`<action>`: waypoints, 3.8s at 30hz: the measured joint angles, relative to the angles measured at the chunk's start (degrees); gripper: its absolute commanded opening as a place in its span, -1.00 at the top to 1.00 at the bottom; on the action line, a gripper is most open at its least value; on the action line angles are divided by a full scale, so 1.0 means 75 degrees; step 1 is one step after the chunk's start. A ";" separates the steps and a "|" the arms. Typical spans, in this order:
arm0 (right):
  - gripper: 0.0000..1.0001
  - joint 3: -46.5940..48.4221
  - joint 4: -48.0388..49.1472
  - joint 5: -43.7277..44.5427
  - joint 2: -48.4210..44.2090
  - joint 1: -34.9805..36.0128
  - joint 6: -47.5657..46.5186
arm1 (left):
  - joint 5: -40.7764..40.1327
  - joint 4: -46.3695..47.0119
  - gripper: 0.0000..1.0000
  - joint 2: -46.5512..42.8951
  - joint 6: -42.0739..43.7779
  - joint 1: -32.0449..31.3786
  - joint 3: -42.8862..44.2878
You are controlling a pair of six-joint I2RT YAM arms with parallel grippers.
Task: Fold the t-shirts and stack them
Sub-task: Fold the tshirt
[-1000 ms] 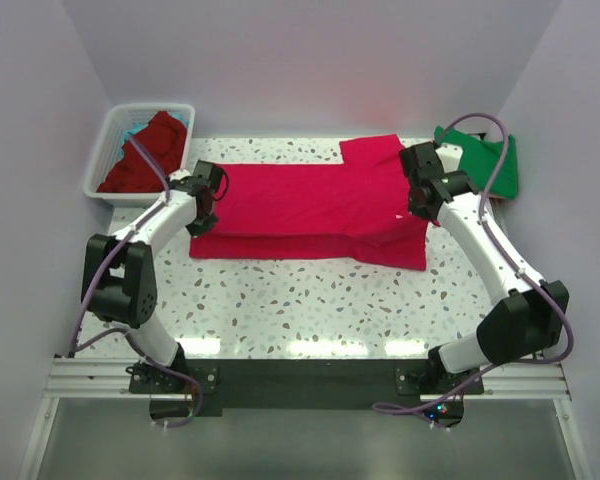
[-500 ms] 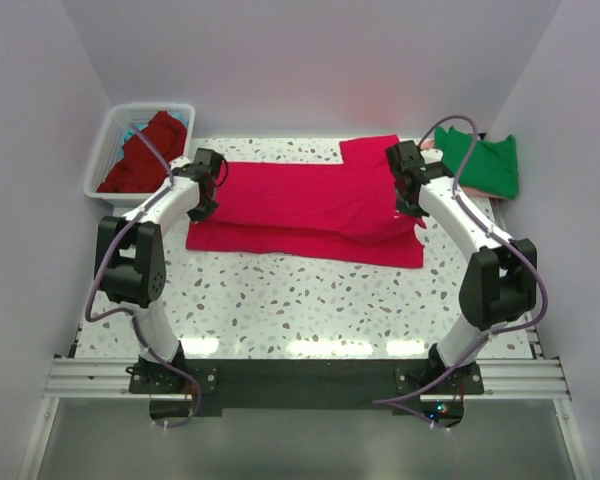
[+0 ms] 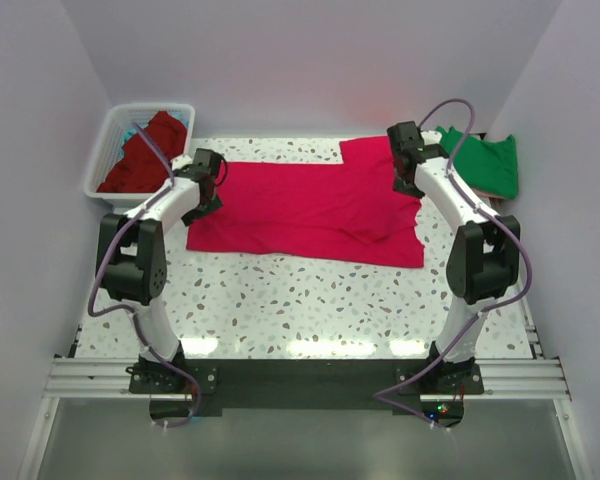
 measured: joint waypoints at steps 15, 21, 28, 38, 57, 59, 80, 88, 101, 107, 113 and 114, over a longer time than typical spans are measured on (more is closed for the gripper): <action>0.47 -0.1571 -0.0061 -0.1186 -0.0848 0.0114 -0.0108 | 0.1294 0.0495 -0.22 -0.0635 0.0714 0.0032 -0.1157; 0.50 -0.2821 -0.0102 -0.1696 -0.1562 0.0370 0.0023 | 0.1469 0.0490 -0.20 -0.0638 0.0769 0.0032 -0.1731; 0.55 -0.3494 0.0134 -0.2282 -0.1585 0.0405 0.0099 | 0.1454 0.0516 -0.19 -0.0720 0.0766 0.0032 -0.1958; 0.62 -0.3424 0.0504 -0.2547 -0.0530 0.0405 0.0026 | 0.1244 0.0458 -0.20 -0.0761 0.0746 0.0029 -0.2008; 0.67 -0.4132 0.0181 -0.2457 -0.0863 0.0411 0.0227 | 0.0962 -0.0254 -0.22 -0.1419 0.0595 0.0169 -0.2713; 0.68 -0.4357 0.0087 -0.2468 -0.1029 0.0411 0.0262 | 0.1032 -0.0350 -0.21 -0.1559 0.0562 0.0195 -0.2856; 0.68 -0.5499 -0.1008 -0.2209 -0.2381 0.0405 0.0425 | 0.1457 -0.2273 -0.18 -0.3736 0.0367 0.0236 -0.3777; 0.65 -0.4438 -0.1000 -0.2162 -0.3127 0.0495 0.0417 | 0.1376 -0.2291 -0.20 -0.4663 0.0425 0.0239 -0.3162; 0.65 -0.4328 -0.0597 -0.2532 -0.3133 0.0874 0.0341 | 0.1859 -0.1207 -0.10 -0.4030 0.0195 0.0245 -0.3611; 0.65 -0.4328 -0.0542 -0.2611 -0.3124 0.0921 0.0341 | 0.1743 -0.1145 0.05 -0.3716 0.0041 0.0373 -0.3689; 0.65 -0.4328 -0.0516 -0.2617 -0.2943 0.0921 0.0341 | 0.1638 -0.0857 0.06 -0.3462 0.0058 0.0726 -0.3742; 0.65 -0.4328 -0.0507 -0.2617 -0.2920 0.0921 0.0341 | 0.1635 -0.0819 0.06 -0.3421 0.0090 0.0772 -0.3748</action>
